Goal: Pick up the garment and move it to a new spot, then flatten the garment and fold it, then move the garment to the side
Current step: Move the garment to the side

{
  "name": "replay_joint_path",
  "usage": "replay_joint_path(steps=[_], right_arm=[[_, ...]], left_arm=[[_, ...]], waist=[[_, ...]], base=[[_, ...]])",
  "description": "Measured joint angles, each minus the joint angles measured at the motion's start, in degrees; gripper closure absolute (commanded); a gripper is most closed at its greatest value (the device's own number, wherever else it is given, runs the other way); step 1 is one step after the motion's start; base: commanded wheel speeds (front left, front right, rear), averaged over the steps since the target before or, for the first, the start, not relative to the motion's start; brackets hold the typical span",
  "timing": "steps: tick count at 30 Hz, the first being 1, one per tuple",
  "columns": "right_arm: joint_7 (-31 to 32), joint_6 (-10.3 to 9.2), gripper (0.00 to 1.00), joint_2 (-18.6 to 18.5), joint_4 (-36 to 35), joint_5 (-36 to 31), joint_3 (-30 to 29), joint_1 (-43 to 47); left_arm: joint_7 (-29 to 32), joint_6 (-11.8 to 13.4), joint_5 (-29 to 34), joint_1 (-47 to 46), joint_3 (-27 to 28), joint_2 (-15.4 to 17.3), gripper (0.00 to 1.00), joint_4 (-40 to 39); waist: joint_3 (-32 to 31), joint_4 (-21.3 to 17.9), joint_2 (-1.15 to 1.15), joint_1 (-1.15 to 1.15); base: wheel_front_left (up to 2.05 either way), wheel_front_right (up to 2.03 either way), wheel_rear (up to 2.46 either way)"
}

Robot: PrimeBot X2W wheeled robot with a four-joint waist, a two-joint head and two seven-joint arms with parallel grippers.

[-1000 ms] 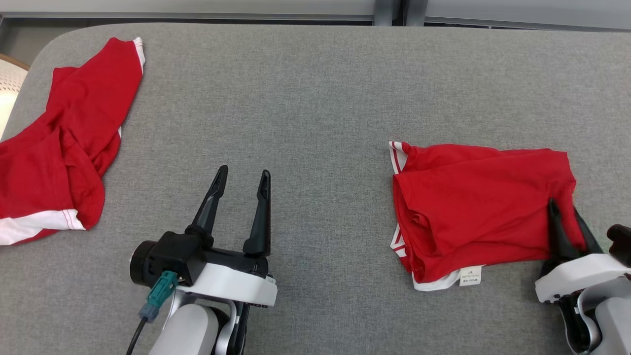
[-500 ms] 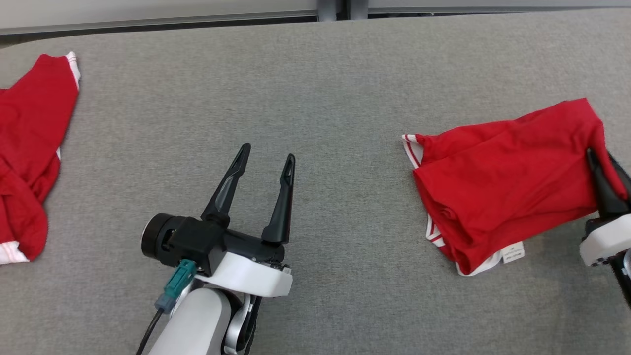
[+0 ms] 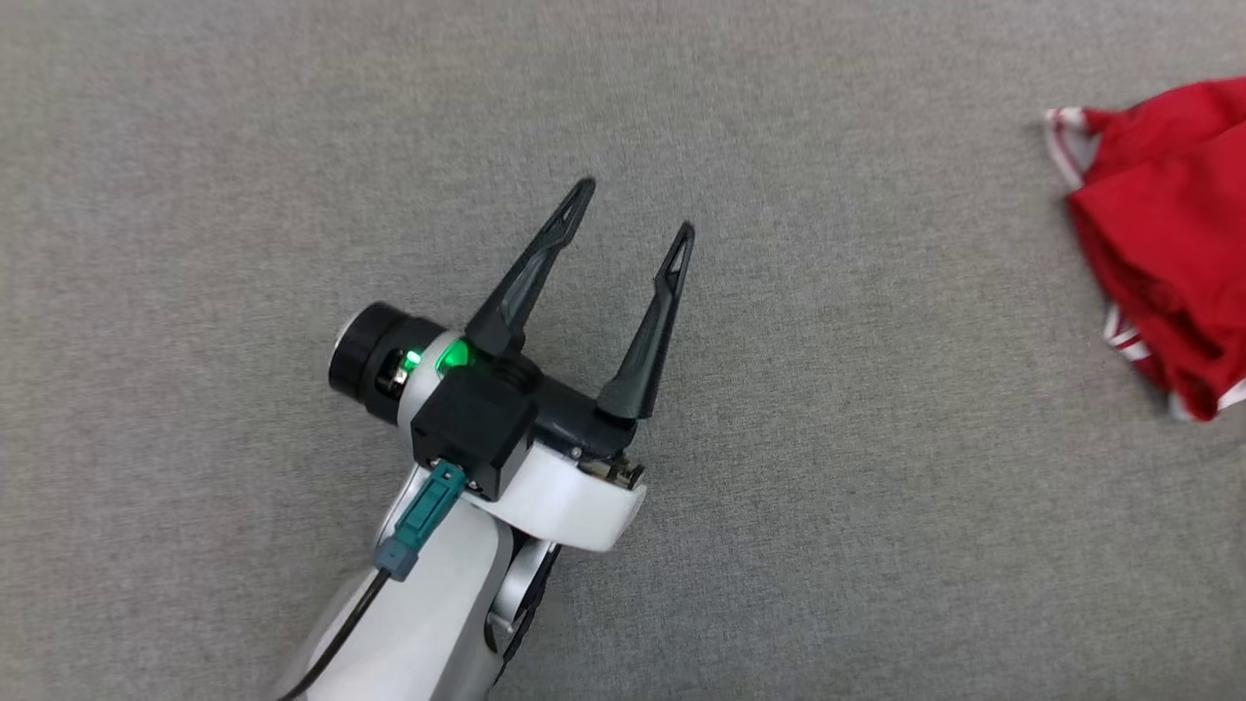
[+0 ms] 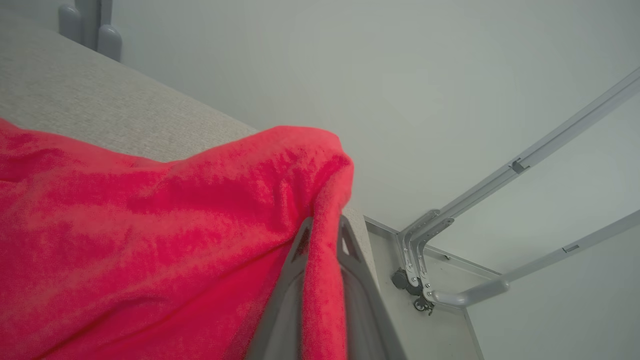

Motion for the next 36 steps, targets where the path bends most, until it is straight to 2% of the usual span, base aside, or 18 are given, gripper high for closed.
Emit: replay_joint_path(steps=[4,12,13,14,20,28,36], right_arm=[[0.00,-0.01,1.00,-1.75,1.91,-3.07,-2.99,-2.16],[0.00,-0.01,1.00,-0.30,4.63,-6.90,-8.84,-3.65],[0.00,0.00,0.40,0.15,4.55,-7.11,-9.06,-3.67],[0.00,0.00,0.00,0.55,4.45,-7.15,-9.22,-3.69],[0.00,-0.01,0.00,2.81,1.04,-7.62,-10.46,-3.58],[-0.11,-0.01,0.00,9.59,-9.79,-4.04,-8.25,-0.12],[-0.15,-0.01,0.00,16.41,-18.47,0.83,-4.27,6.19]], left_arm=[[0.00,0.16,0.54,-2.30,-1.64,-0.04,0.00,-0.92],[0.00,0.53,0.63,-4.32,-2.54,0.03,0.00,-1.29],[0.00,0.53,0.63,-4.34,-2.64,0.01,0.00,-1.22],[0.00,0.53,0.62,-4.35,-2.71,0.01,0.00,-1.09],[0.00,0.96,-0.13,-4.31,-2.49,0.02,0.00,-0.73],[0.00,2.16,-2.37,-1.34,-0.76,-0.02,0.00,-1.55],[0.00,2.97,-3.36,4.66,3.01,0.01,0.00,-1.86]], waist=[[3.10,-0.50,0.00,0.00],[5.58,-0.44,0.00,0.00],[5.53,-0.38,0.00,0.00],[5.39,-0.32,0.00,0.00],[3.17,0.24,0.00,0.00],[-2.65,2.14,0.00,0.00],[-9.19,6.17,0.00,0.00]], base=[[0.00,0.00,0.00],[0.00,0.00,0.00],[0.00,0.00,0.00],[0.00,0.00,0.00],[0.00,0.00,0.00],[0.00,0.00,0.00],[0.00,0.00,0.00]])
